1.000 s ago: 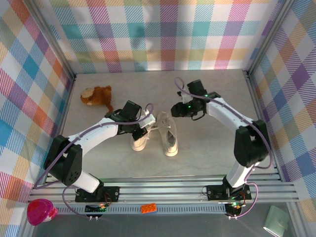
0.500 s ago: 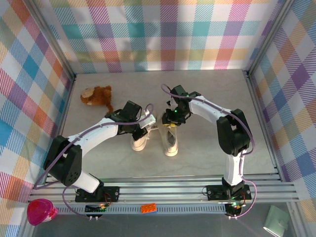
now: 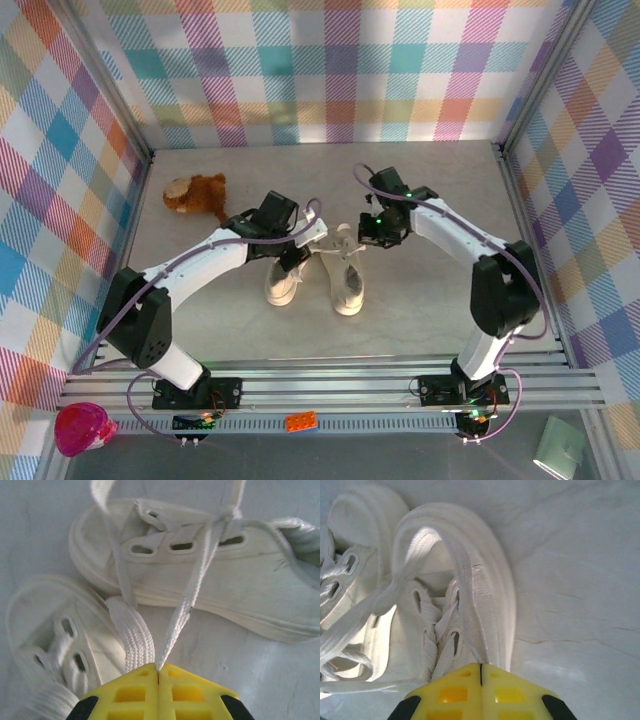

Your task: Tie the shoes

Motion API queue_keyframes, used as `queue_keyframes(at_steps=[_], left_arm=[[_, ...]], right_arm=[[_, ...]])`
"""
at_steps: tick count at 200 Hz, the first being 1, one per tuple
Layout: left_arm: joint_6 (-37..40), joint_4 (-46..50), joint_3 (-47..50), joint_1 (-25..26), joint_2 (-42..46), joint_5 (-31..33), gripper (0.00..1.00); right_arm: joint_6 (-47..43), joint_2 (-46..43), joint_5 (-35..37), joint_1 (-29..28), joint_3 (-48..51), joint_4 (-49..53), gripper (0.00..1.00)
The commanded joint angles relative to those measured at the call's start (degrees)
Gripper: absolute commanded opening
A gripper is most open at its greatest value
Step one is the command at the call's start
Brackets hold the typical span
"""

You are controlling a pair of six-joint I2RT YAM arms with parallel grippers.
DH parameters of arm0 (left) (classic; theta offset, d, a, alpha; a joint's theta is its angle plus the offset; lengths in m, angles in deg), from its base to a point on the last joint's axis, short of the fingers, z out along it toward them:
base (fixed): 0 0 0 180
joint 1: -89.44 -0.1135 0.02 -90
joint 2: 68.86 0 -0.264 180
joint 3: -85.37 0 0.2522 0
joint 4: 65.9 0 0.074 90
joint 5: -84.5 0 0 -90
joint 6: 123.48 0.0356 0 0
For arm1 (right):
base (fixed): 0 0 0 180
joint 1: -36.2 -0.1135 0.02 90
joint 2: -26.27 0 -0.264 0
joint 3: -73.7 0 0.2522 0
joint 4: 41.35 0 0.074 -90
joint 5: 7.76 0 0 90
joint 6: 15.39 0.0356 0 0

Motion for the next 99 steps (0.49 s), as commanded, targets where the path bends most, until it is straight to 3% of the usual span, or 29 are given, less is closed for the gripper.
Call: queue_keyframes(at_steps=[1, 48, 99], left_arm=[[-0.4, -2.0, -3.8, 0.5, -2.7, 0.4, 0.0], [-1.4, -3.2, -10.9, 0.6, -9.7, -0.7, 0.0], [-2.3, -3.7, -10.4, 1.2, -13.3, -1.1, 0.0]], right_arm=[[-3.5, -4.2, 5.4, 2.6, 2.5, -0.7, 0.0], [-9.6, -9.3, 6.3, 7.6, 6.2, 0.0, 0.0], [-12.3, -9.3, 5.9, 13.9, 10.9, -1.0, 0.0]])
